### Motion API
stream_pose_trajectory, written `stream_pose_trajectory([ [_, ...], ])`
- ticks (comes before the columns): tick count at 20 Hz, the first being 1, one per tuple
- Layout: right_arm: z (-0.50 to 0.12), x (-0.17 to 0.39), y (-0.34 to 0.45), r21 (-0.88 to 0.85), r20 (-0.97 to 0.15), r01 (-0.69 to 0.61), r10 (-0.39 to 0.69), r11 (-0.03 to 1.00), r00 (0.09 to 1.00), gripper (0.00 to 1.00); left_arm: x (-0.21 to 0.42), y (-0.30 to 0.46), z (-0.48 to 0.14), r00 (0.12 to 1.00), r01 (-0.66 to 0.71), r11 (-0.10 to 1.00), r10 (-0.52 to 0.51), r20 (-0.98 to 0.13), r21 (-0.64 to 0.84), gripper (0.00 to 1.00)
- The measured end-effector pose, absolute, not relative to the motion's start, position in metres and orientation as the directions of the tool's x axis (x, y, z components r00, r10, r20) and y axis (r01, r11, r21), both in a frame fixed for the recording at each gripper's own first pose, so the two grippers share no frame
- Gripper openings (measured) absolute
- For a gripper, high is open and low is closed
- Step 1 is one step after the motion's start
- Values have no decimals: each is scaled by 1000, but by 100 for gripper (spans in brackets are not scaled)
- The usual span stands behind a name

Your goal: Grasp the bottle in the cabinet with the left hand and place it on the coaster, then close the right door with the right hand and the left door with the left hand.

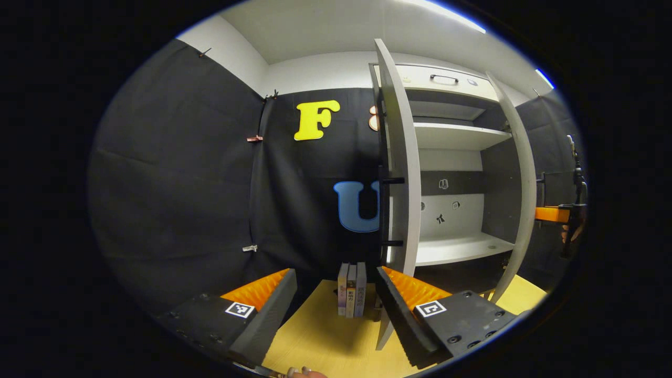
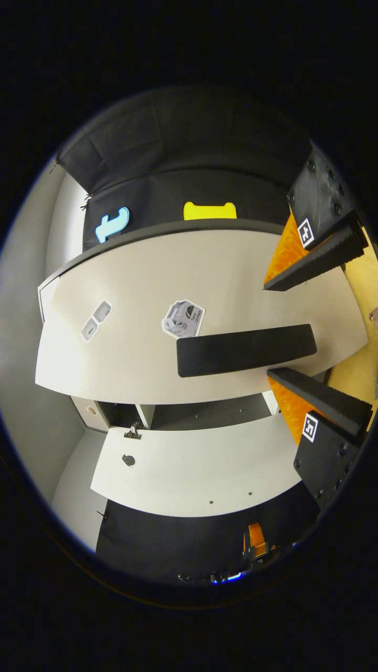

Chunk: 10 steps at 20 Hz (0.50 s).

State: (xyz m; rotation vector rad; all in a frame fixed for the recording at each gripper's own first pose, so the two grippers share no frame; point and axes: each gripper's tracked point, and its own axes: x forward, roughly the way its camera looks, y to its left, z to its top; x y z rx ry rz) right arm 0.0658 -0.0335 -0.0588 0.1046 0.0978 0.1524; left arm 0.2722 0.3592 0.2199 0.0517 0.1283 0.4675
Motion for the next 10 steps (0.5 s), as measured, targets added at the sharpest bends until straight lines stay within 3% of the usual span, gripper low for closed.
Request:
stream_pose_trajectory([
  [10, -56, 37, -49, 63, -90, -40, 46, 997, 995, 98, 332, 357, 230, 950, -286, 951, 297, -96, 120, 94],
])
